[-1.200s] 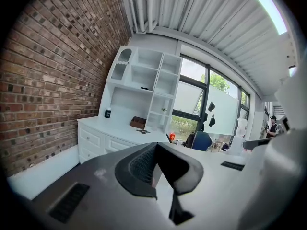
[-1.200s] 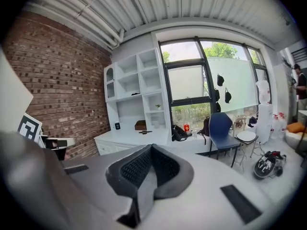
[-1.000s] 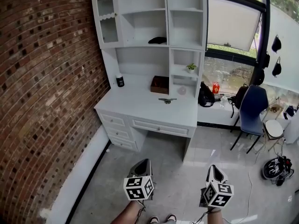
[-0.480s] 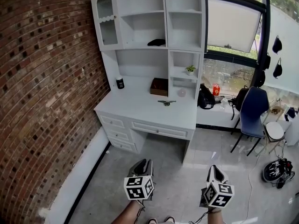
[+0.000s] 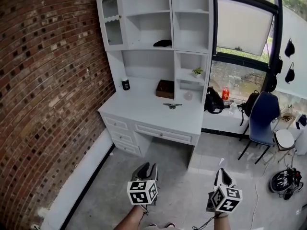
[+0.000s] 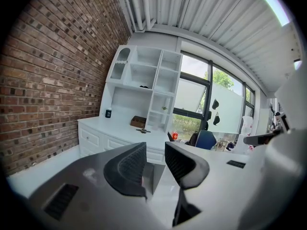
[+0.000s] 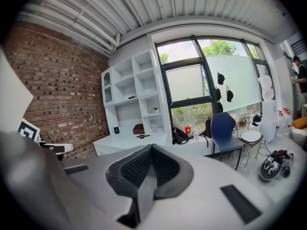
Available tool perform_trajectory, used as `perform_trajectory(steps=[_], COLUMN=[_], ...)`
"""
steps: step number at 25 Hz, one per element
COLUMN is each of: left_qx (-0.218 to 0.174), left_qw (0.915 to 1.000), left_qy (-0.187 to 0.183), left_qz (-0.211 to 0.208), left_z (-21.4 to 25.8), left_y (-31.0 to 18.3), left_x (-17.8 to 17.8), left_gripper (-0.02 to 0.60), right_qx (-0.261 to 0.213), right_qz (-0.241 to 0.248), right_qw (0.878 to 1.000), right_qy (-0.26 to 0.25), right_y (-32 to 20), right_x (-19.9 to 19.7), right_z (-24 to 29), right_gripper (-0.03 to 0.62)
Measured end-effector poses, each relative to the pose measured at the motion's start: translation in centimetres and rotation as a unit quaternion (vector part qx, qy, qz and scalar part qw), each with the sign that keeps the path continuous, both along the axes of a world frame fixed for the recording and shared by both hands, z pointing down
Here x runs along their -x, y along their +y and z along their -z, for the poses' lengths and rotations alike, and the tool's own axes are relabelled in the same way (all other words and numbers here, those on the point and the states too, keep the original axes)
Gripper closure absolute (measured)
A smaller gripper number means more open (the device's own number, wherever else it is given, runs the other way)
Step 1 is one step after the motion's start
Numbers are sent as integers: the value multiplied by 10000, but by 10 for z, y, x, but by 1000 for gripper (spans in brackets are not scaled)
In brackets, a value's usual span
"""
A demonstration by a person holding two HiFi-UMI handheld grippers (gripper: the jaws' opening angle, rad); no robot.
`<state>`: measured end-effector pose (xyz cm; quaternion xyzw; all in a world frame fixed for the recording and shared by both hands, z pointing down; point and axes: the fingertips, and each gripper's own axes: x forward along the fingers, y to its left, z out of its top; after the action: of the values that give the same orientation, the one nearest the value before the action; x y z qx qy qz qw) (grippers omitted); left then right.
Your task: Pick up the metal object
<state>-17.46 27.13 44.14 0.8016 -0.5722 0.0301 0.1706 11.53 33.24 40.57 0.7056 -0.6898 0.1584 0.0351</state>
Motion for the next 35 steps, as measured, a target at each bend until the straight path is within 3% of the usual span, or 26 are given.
perform_trajectory(steps=[16,24,35], left_qx=[104,84,-16], left_qw=[9995,9999,9999], left_qy=[-267,-101,-73], left_qz=[137,69,-131], left_z=[-15,-20,-12], left_y=[-35,-105,-223], left_x=[-11,-16,-14], left_gripper=[471,471,471], right_qx=[337,384,339], right_qz=[-71,-174,-237], right_qw=[9993,9991,9990], right_qy=[-126,91,190], right_y=[-29,-85,-194], right_x=[-33,-44,-31], right_z=[-32,-26,-15], right_gripper=[594,594,594])
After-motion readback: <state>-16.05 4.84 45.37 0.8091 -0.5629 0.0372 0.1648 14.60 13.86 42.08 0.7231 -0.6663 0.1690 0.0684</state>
